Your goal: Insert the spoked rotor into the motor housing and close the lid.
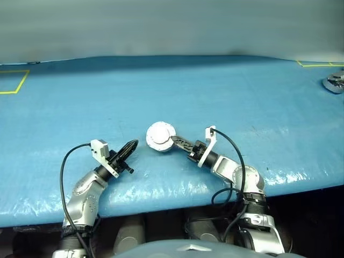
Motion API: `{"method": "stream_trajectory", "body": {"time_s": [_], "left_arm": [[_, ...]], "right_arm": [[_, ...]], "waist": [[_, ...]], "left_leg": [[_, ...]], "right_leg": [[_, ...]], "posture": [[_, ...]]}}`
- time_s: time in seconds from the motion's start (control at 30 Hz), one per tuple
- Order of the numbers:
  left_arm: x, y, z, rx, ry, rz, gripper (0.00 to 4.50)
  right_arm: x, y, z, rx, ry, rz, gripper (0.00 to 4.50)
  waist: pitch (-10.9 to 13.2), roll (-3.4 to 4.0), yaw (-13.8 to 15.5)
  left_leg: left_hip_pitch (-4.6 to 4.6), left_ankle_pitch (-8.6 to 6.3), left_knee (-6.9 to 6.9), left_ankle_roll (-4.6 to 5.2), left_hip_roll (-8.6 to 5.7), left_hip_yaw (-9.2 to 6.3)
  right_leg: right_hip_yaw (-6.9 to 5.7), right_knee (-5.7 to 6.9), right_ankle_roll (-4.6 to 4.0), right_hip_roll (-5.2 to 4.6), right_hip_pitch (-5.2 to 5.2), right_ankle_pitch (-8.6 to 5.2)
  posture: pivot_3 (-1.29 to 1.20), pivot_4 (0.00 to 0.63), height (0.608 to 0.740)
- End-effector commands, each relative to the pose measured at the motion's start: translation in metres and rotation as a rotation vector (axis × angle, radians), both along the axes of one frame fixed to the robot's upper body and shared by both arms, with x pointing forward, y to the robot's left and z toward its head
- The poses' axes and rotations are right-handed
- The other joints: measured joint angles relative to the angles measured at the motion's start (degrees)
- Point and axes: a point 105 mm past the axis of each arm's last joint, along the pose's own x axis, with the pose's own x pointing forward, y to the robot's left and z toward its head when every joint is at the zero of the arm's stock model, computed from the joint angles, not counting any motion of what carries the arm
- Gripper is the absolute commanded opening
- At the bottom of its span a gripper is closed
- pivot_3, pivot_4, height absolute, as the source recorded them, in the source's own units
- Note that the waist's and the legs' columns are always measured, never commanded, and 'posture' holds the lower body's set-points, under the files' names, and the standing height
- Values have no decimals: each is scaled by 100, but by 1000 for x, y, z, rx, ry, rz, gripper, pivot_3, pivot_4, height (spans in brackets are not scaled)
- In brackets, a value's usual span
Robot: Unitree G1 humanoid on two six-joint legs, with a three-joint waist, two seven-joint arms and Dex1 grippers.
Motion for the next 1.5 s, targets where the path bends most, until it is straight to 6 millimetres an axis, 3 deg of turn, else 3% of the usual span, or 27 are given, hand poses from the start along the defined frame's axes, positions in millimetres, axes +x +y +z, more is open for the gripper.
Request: {"method": "stream_trajectory", "body": {"time_s": [0.03,0.2,0.33,0.37,0.6,0.83,1.2,1.5], "left_arm": [[3,-2,19,-91,-55,18,1278],[6,-13,30,-219,-55,-4,2962],[7,-23,39,-302,-58,-39,4320],[6,-25,40,-313,-52,-57,4479],[-7,-41,57,-480,-32,-229,4479],[-2,-39,64,-564,-34,-229,4479],[11,-42,55,-544,-1,-189,4479],[8,-60,46,-460,30,-273,4479]], "right_arm": [[7,-1,45,139,-144,-24,1165],[5,1,77,217,-232,-14,1165],[4,5,86,219,-255,-10,1165],[4,6,86,218,-254,-9,1165],[-1,17,76,172,-224,39,1165],[-12,28,72,153,-219,109,1165],[-28,36,76,175,-250,202,1165],[-37,42,78,177,-274,246,1165]], "waist": [[1,2,-15],[5,6,-58],[5,6,-70],[5,5,-71],[5,6,-78],[5,6,-76],[5,6,-78],[5,5,-70]], "left_leg": [[0,0,-2,1,0,0],[-2,-1,-4,1,1,-1],[-2,-1,-3,1,1,-1],[-2,-1,-3,1,1,-1],[-3,-1,-3,2,1,-2],[-3,-1,1,1,0,-2],[-3,-1,2,1,0,-3],[-3,-1,4,1,-2,-4]], "right_leg": [[0,0,0,0,-1,0],[0,1,-1,2,-4,0],[0,0,0,2,-3,0],[0,0,-1,2,-3,0],[0,0,-1,3,-4,0],[0,1,-2,3,-3,0],[1,1,-1,4,-2,1],[2,1,0,4,0,1]], "posture": [[0,150,740],[0,150,740],[0,150,740],[0,150,740],[0,150,740],[0,150,740],[0,150,740],[0,150,740]]}}
